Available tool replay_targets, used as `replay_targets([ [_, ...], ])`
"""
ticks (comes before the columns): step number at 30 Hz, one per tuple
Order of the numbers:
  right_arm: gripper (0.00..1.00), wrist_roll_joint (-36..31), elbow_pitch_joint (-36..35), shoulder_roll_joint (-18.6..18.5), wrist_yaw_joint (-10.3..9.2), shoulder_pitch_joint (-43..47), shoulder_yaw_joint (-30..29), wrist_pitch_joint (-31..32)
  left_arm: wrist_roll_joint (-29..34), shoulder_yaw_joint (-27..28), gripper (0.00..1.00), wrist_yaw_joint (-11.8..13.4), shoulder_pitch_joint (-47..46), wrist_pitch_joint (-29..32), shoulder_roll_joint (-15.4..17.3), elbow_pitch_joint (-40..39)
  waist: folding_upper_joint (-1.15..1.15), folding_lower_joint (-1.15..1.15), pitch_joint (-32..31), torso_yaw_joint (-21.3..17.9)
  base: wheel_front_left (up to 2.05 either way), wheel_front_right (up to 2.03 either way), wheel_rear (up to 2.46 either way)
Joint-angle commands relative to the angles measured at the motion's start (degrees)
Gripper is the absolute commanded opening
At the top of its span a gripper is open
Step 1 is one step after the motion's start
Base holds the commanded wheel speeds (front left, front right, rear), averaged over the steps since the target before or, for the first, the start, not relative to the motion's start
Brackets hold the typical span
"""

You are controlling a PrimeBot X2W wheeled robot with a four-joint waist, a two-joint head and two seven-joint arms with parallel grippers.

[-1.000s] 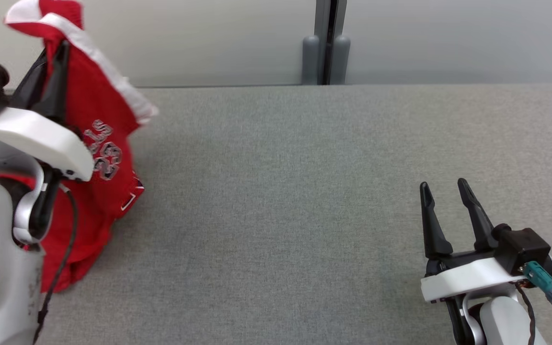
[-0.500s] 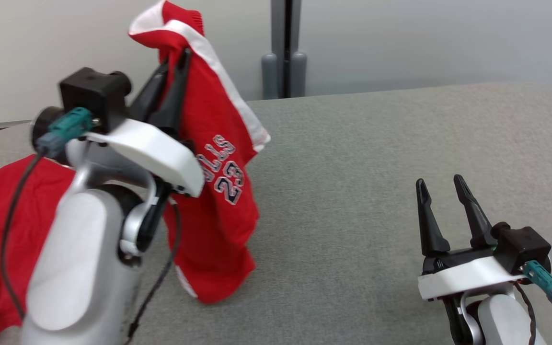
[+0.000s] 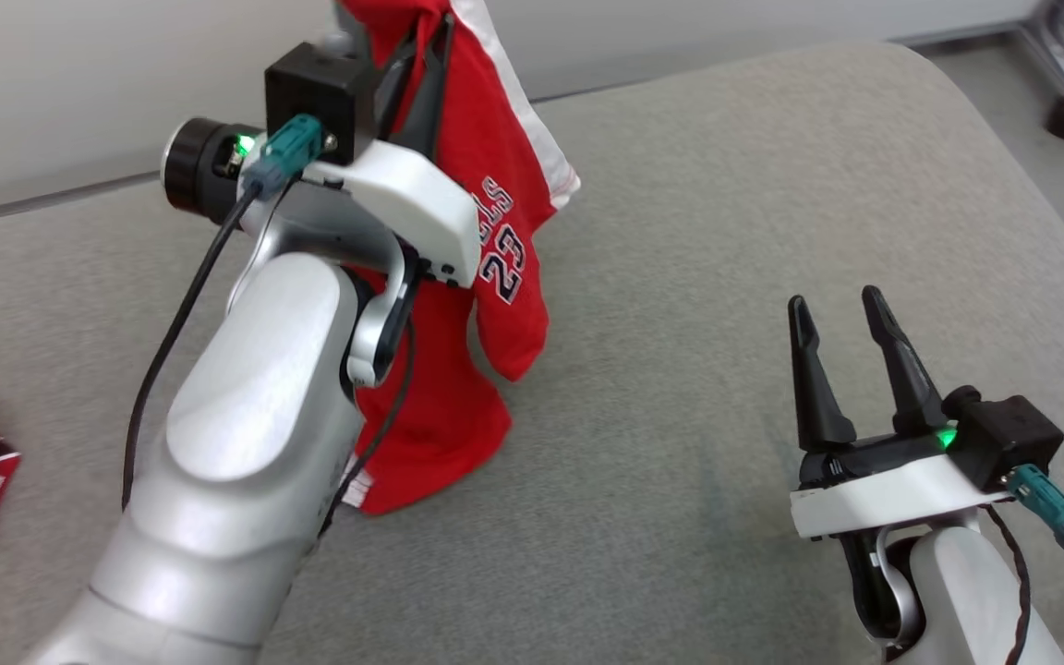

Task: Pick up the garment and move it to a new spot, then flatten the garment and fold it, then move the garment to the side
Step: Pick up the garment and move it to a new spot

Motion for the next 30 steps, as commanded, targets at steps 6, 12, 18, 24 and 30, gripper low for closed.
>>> replay_targets([
  [6, 1.00, 1.44, -0.80, -0.08, 0.00, -2.79, 1.82, -0.35, 0.98, -2.52, 1.00, 1.20, -8.30, -5.65, 0.14, 15.74, 0.00, 0.00, 5.24, -6.70, 0.00, 0.00, 0.00],
  [12, 1.00, 1.34, -1.06, -0.05, 0.00, -2.60, 0.86, -0.36, -0.93, -3.72, 1.00, 0.97, -10.95, -10.72, 0.20, 23.26, 0.00, 0.00, 5.79, -5.38, 0.00, 0.00, 0.00],
  [18, 1.00, -0.94, -0.11, -0.09, 0.00, -0.69, -0.76, -0.36, -3.78, -1.95, 1.00, -0.11, -8.88, -16.70, 0.88, 25.75, 0.00, 0.00, 2.68, 0.52, 0.00, 0.00, 0.00],
  [24, 1.00, -3.40, 1.22, -0.12, 0.00, 2.30, -2.37, -0.36, -5.24, 0.69, 1.00, -1.81, 0.52, -18.08, 5.10, 20.19, 0.00, 0.00, -2.77, 7.65, 0.00, 0.00, 0.00],
  [30, 1.00, -4.99, 2.69, -0.14, -0.01, 6.14, -2.87, -0.35, -5.69, 2.53, 1.00, -2.10, 16.98, -18.09, 8.24, 9.05, 0.00, 0.00, -7.87, 13.43, 0.00, 0.00, 0.00],
])
